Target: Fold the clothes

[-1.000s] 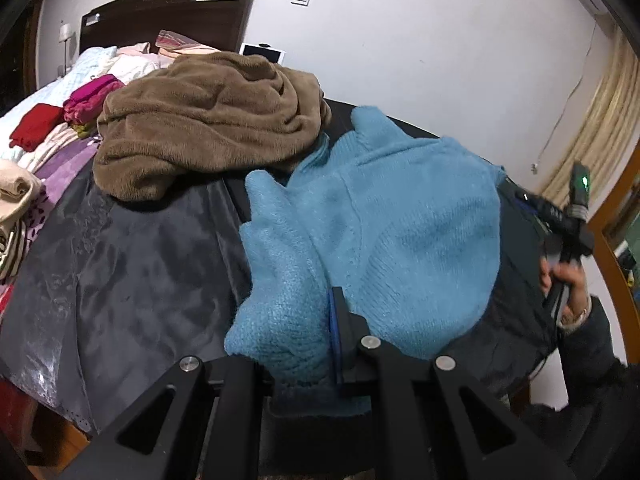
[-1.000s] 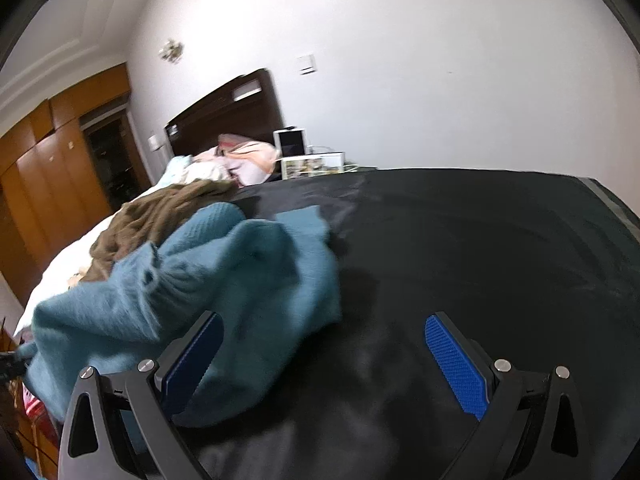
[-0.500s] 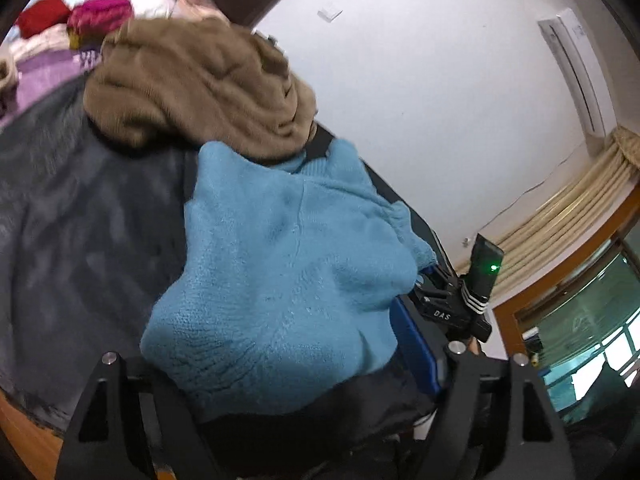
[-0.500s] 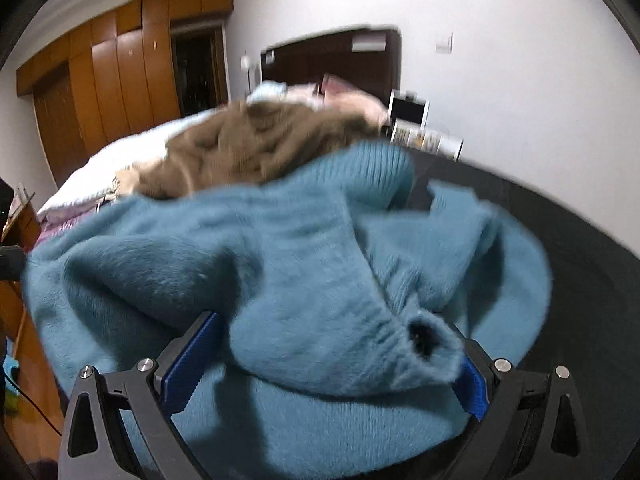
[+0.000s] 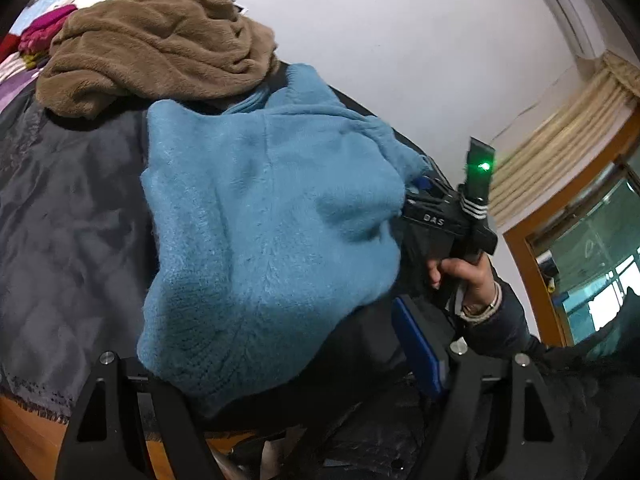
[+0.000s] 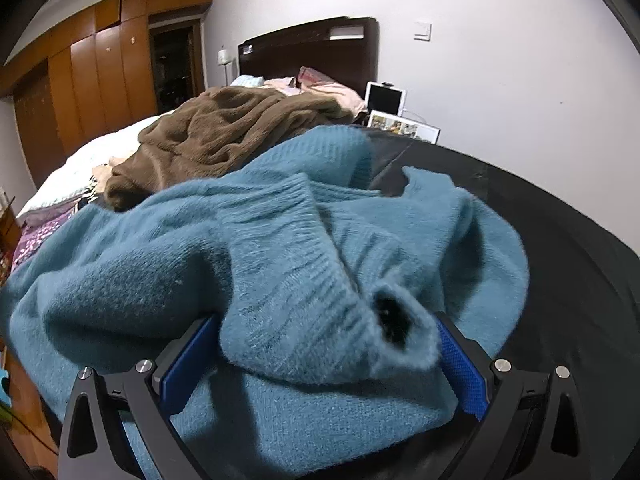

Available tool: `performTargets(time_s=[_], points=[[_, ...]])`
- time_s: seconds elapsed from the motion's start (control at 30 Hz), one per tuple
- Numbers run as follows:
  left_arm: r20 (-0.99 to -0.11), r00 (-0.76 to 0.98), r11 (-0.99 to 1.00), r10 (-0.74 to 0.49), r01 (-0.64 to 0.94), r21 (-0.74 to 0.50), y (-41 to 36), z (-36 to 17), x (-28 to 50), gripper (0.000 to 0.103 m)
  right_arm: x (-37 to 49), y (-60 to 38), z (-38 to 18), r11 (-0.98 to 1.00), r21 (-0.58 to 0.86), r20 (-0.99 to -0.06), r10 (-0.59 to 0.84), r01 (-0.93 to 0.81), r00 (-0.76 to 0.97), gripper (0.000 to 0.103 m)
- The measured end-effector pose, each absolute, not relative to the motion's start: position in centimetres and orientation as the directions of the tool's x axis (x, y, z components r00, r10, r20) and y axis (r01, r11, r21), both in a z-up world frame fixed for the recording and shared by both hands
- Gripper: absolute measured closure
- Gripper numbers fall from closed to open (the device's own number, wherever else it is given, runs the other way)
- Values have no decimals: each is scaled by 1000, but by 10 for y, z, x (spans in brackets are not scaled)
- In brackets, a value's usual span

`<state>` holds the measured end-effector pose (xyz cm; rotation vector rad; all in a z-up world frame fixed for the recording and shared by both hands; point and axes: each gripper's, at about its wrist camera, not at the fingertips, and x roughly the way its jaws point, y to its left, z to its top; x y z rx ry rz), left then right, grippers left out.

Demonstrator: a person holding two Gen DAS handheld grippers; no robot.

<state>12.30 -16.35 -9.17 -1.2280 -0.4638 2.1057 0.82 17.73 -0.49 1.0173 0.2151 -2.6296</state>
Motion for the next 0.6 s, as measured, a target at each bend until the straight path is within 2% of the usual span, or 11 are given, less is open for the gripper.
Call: performTargets(time_s=[0.13, 0.2, 0.3, 0.4, 0.5, 0.6], points=[[-590, -338, -680, 733, -349, -645, -176, -88, 118, 22, 10, 183, -6, -946, -30, -675, -219, 323, -704, 0], [-552, -313, -634, 773, -366, -681, -171, -93, 111, 15, 10, 185, -6, -950, -19, -673, -217, 311, -707, 0], [-513, -315, -602, 798, -382, -702, -158, -98, 101, 14, 11, 187, -7, -951, -2, -669, -228, 309, -707, 0], [-523, -397, -652, 754, -355, -670, -155, -96, 88, 12, 13, 188, -8, -949, 4, -670, -236, 314, -704, 0], [-593, -423, -722, 685, -285, -630, -165, -98, 81, 12, 14, 189, -9, -948, 5, -671, -238, 317, -702, 0], [-604, -398, -717, 690, -264, -645, -181, -101, 87, 12, 15, 188, -9, -949, 6, -671, -238, 316, -702, 0]])
